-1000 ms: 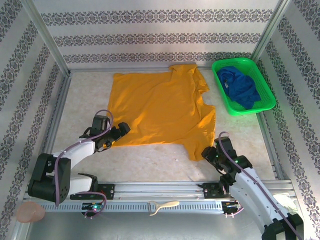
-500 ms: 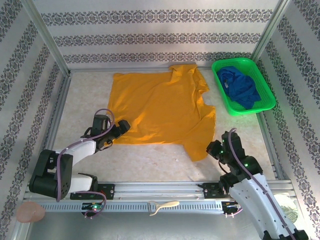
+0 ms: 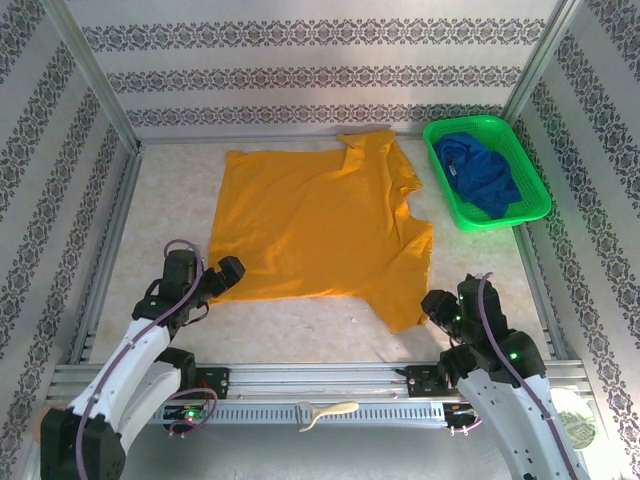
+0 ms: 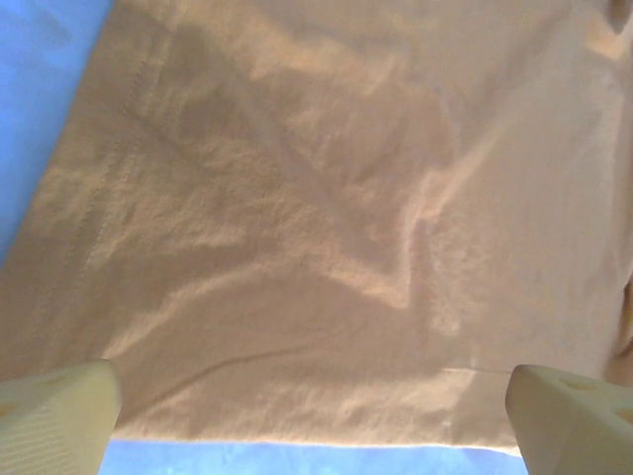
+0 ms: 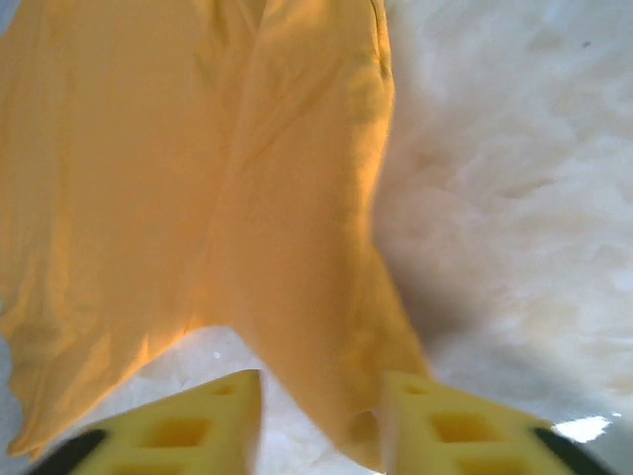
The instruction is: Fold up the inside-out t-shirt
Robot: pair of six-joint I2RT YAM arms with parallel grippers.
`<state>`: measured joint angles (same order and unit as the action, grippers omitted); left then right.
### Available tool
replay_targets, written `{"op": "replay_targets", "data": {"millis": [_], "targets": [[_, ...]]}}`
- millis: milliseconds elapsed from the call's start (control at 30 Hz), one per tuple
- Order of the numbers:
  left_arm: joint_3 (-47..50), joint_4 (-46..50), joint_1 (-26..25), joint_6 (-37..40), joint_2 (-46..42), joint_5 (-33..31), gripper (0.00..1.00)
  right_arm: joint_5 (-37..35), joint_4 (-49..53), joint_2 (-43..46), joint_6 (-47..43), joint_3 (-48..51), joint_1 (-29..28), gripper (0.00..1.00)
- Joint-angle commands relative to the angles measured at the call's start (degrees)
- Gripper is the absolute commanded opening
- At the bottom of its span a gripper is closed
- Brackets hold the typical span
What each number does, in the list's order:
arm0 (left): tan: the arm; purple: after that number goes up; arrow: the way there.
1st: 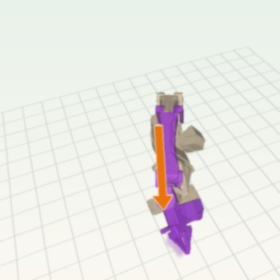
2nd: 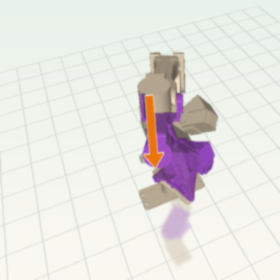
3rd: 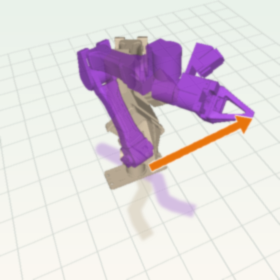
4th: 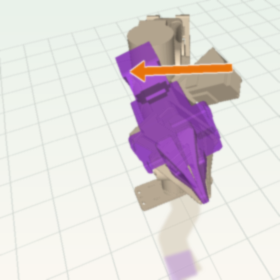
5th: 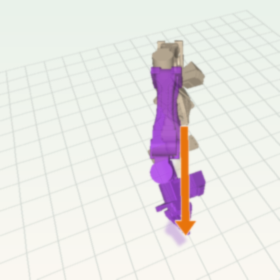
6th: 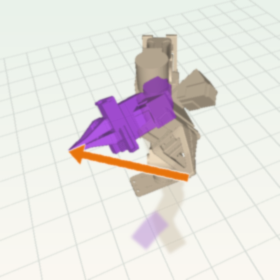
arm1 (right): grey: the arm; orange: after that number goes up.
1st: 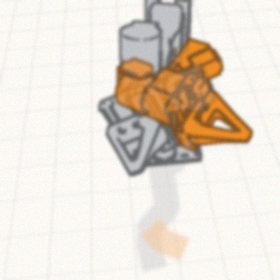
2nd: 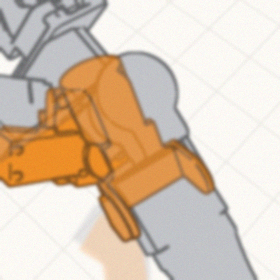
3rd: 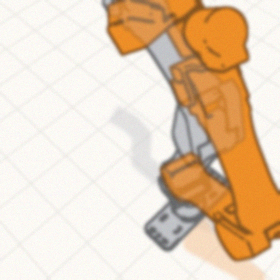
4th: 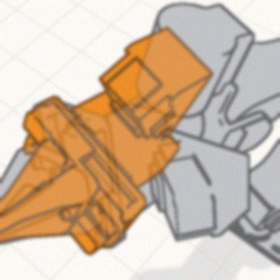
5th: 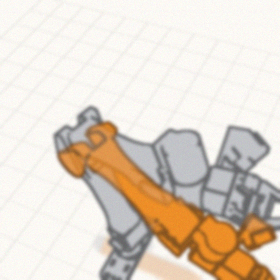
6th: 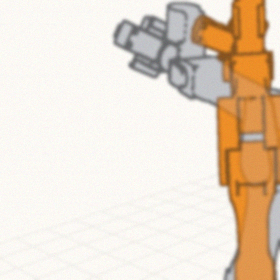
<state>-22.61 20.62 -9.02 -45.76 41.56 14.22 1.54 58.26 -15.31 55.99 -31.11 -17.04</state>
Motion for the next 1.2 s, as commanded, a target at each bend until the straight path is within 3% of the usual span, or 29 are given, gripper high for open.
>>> {"op": "replay_targets", "data": {"millis": [0,167,367,500,600,833,1167], "targets": [[-4.9,7.1,-0.3,-0.2,-1.6,-2.5,1.0,-5.1,0.5,-0.3,0.4,-3.7,-0.4,0.46],[-14.7,-0.3,-0.2,3.3,11.6,-0.6,1.0,-0.2,-14.6,-13.2,-5.3,-5.1,-0.4,0.48],[-29.8,-10.2,-0.2,8.0,38.1,4.4,1.0,11.5,-40.2,-41.7,-9.3,-6.8,-1.4,0.46],[-34.0,-15.2,-0.4,6.8,50.4,6.8,1.0,11.1,-49.8,-56.7,-9.0,-8.0,-2.4,0.43],[-33.1,-18.5,-0.6,5.7,54.9,7.9,1.0,11.0,-55.2,-61.7,-5.9,-5.6,-2.6,0.42],[-22.1,-24.1,-1.2,3.2,52.7,6.0,1.0,8.2,-59.0,-59.5,1.3,4.5,-3.3,0.42],[-3.3,-27.1,-1.2,-1.2,38.2,2.3,1.0,4.6,-52.6,-37.8,11.1,19.2,-6.1,0.42]]}}
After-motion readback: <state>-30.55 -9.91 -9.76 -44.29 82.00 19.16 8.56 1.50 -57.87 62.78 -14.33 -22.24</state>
